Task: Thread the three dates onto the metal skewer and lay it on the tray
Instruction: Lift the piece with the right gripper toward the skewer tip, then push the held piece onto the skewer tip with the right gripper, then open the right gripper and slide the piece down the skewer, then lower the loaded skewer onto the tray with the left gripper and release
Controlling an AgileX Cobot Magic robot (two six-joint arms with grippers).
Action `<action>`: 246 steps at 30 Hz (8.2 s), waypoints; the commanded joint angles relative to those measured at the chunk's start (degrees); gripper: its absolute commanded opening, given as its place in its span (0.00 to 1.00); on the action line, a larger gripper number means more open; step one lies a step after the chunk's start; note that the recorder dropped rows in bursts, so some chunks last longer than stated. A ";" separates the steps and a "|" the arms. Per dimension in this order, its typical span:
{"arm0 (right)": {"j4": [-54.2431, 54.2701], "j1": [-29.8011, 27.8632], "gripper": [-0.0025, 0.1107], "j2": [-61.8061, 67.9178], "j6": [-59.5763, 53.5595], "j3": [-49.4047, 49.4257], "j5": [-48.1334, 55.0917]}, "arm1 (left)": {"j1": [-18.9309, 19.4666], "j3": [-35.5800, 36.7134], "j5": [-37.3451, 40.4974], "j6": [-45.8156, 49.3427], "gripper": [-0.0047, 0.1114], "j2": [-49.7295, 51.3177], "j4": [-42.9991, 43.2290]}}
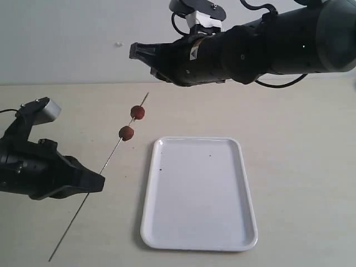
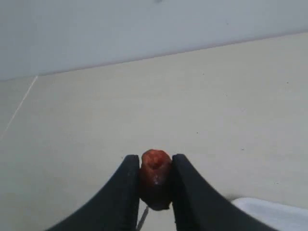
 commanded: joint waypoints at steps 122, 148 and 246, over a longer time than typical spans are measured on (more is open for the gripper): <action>2.48 1.75 0.22 -1.90 4.50 -0.16 -10.00 | 0.22 0.12 2.87 14.18 0.04 -0.07 -16.25; 2.48 0.43 0.22 0.24 2.12 -0.16 -9.08 | 0.22 0.12 2.87 14.20 0.04 -0.07 -16.23; -14.12 -3.37 0.15 -21.33 -9.64 -0.06 24.27 | -18.90 -4.46 -12.79 -0.47 0.04 4.31 -16.23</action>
